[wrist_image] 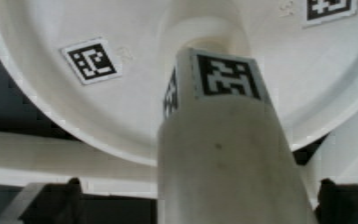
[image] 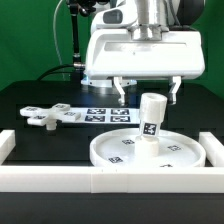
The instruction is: Assemble round table
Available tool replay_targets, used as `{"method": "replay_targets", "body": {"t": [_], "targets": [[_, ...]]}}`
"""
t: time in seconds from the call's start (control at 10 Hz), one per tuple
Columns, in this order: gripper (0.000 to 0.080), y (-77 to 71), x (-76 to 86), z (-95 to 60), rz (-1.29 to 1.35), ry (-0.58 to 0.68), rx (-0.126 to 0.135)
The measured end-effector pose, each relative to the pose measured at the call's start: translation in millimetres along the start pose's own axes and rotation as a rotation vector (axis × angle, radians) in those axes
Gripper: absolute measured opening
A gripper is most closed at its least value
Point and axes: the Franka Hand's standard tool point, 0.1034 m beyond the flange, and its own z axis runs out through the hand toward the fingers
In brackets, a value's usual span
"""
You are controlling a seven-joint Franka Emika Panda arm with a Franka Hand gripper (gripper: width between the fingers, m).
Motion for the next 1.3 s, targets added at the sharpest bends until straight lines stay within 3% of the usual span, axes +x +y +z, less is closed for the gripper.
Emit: {"method": "replay_targets", "body": {"t": [0.4,0.6,0.8,1.1,1.3], "targets": [[0.0649,0.6,-0.7,-1.2,0.015,-0.306,0.093],[0.0649,-1.5,0.4,-3.7,0.020,-0.392,0.120],[0.0649,-1.1,2.6,-2.8,0.019,-0.390,0.120],[0.0649,-2.9,8.6,-2.6,-0.110,-0.381,0.085],[0.0649,-5.4,8.2,0.0,-0.134,-0.375,0.080]]}}
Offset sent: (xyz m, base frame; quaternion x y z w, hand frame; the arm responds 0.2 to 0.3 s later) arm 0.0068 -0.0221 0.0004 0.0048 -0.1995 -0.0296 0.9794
